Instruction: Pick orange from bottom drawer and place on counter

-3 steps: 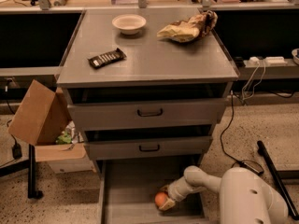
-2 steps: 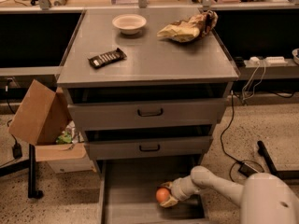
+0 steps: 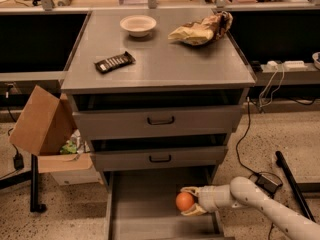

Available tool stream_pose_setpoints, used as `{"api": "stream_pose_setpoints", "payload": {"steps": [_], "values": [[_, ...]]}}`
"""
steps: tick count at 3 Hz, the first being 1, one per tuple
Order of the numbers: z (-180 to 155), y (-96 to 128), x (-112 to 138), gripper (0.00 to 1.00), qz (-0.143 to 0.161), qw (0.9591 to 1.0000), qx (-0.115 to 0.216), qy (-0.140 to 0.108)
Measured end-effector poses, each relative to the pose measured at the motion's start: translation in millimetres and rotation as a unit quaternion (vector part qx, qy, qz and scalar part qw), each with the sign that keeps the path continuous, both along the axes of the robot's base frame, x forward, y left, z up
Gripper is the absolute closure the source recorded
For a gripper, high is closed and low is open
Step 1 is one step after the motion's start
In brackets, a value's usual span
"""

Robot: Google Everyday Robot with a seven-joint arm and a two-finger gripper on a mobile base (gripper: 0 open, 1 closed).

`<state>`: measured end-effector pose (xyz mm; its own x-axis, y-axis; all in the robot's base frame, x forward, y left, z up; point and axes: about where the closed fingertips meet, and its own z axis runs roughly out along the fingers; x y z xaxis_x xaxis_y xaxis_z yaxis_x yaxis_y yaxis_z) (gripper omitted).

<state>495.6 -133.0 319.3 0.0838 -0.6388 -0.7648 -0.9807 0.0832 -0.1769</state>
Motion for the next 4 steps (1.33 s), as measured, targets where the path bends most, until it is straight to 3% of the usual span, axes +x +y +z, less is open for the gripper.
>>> {"api": "stream_pose_setpoints", "payload": {"steps": [1,2,3,4], "values": [[0,0,0,1.0,0.0,1.0,0.0,0.0],[62,18,-11,1.0,0.033,0.9985,-0.005,-0.043],[154,50,-36,1.0,0.083,0.9903,-0.016,-0.11],[234,77,-62,1.0,0.123,0.9771,-0.032,-0.171]]}}
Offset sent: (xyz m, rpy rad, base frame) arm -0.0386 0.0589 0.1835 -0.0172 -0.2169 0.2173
